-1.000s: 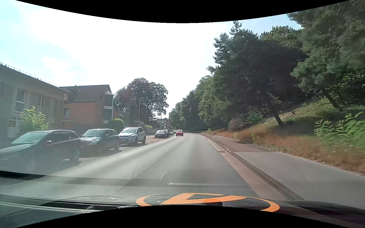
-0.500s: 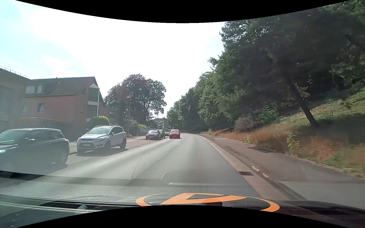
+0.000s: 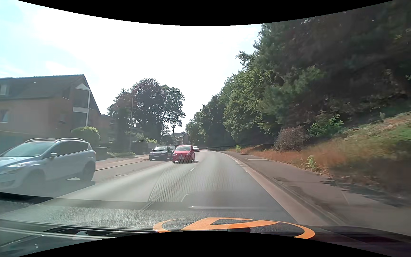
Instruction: Follow the waypoints while adhering to traffic rules and regulations
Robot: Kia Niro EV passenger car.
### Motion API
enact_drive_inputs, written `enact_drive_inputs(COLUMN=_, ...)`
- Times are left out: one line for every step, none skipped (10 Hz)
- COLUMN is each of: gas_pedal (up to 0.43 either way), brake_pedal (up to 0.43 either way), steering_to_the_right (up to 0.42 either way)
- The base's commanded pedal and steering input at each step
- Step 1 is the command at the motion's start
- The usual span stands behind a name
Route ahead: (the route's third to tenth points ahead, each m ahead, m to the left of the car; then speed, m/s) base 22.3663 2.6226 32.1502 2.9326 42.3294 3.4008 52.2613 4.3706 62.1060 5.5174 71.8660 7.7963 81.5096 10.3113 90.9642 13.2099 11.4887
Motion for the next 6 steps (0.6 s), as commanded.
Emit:
enact_drive_inputs(gas_pedal=0.150, brake_pedal=0.000, steering_to_the_right=0.003)
enact_drive_inputs(gas_pedal=0.150, brake_pedal=0.000, steering_to_the_right=0.002)
enact_drive_inputs(gas_pedal=0.150, brake_pedal=0.000, steering_to_the_right=0.002)
enact_drive_inputs(gas_pedal=0.150, brake_pedal=0.000, steering_to_the_right=0.003)
enact_drive_inputs(gas_pedal=0.150, brake_pedal=0.000, steering_to_the_right=0.003)
enact_drive_inputs(gas_pedal=0.150, brake_pedal=0.000, steering_to_the_right=0.002)
